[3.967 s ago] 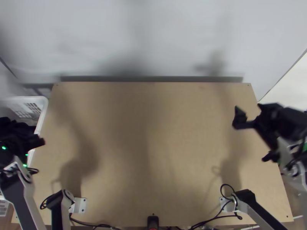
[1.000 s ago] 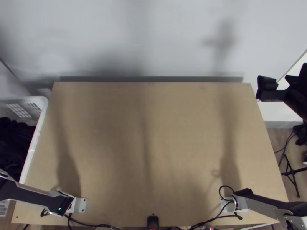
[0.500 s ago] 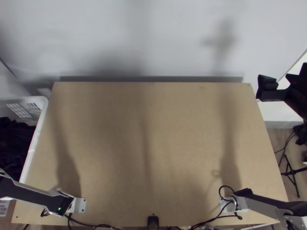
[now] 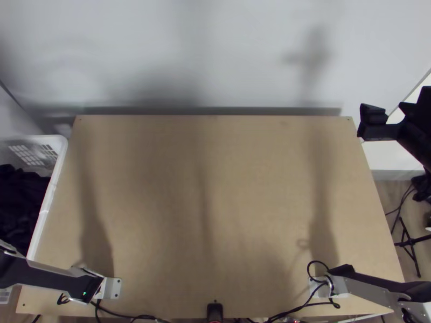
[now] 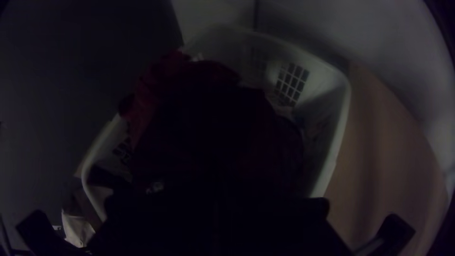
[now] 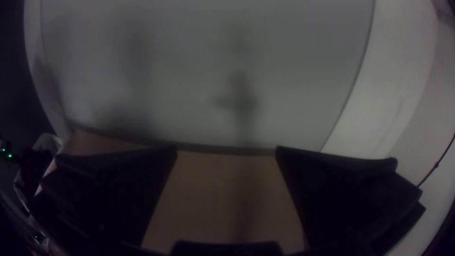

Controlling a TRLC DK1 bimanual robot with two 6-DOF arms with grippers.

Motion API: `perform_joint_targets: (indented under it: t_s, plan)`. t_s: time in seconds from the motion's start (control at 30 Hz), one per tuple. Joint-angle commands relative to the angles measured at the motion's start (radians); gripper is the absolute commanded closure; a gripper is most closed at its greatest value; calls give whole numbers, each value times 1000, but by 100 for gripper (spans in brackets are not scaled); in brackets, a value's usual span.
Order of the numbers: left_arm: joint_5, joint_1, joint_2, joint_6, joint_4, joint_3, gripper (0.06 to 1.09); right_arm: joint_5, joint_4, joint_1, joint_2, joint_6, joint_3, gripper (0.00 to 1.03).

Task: Fold the t-shirt

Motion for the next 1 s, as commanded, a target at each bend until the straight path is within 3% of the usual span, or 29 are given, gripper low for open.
perform_joint_targets:
  t_s: [0.0, 0.33, 0.57, 0.97]
  plan:
    - [58, 6, -42, -1, -151, 94, 105, 0, 4, 1, 2, 3, -3, 6]
    - [174, -18, -81, -47, -428, 440, 105, 0, 10, 1, 4, 4, -11, 6]
    - [225, -79, -173, -45, -542, 508, 105, 0, 10, 1, -9, 6, -37, 6]
    - [227, -400, -355, -114, -672, 491, 105, 0, 10, -5, -61, 9, -113, 5]
